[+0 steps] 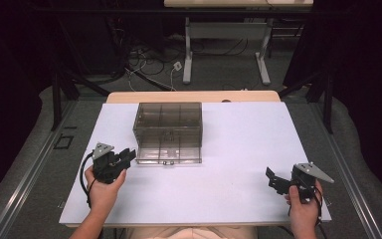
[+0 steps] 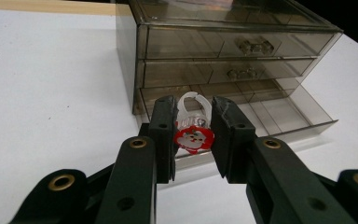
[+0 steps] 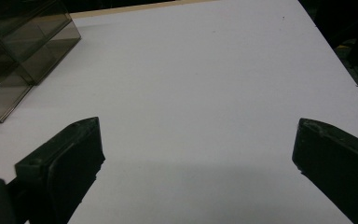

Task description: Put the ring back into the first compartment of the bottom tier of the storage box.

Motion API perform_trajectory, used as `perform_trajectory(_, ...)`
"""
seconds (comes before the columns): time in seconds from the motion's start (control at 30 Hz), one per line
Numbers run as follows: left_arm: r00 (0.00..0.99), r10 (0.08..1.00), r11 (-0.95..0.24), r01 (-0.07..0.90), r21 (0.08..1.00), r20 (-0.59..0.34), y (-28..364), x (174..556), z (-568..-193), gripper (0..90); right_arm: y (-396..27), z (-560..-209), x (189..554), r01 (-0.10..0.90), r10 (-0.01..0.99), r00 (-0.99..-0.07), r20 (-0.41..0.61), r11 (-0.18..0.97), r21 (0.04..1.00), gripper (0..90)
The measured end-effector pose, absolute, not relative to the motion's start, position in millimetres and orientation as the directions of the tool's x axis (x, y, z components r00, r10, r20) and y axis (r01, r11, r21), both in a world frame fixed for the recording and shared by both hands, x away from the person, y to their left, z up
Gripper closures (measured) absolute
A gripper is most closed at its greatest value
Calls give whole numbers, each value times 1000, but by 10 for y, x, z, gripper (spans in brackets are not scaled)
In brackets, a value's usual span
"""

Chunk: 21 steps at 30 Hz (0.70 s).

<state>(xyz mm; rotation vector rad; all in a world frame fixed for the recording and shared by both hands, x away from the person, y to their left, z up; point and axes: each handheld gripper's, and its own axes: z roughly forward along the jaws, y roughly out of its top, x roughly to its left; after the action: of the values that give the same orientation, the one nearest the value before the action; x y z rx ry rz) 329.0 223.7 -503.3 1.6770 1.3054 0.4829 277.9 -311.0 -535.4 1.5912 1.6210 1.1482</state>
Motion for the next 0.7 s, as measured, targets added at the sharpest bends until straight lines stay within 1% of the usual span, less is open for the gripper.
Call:
perform_trajectory(0.47, 350, 903, 15, 552, 834, -249, 2158, 3462, -5056, 711, -3119, -5366, 2792, 467, 981, -107, 161, -94, 879, 16)
perform_trajectory(0.57, 351, 901, 16, 559, 829, -254, 2127, 3497, -5063, 711, -3128, -5372, 2797, 461, 982, -102, 161, -97, 882, 17)
perform_trajectory(0.6, 352, 901, 15, 559, 829, -254, 2113, 3510, -5065, 711, -3127, -5385, 2810, 444, 982, -98, 162, -102, 890, 17)
perform_trajectory(0.63, 352, 901, 15, 559, 829, -254, 2103, 3515, -5068, 711, -3145, -5370, 2794, 475, 980, -106, 166, -97, 874, 19)
perform_trajectory(0.7, 355, 901, 7, 564, 826, -250, 2087, 3527, -5075, 711, -3150, -5371, 2797, 487, 981, -100, 165, -96, 868, 21)
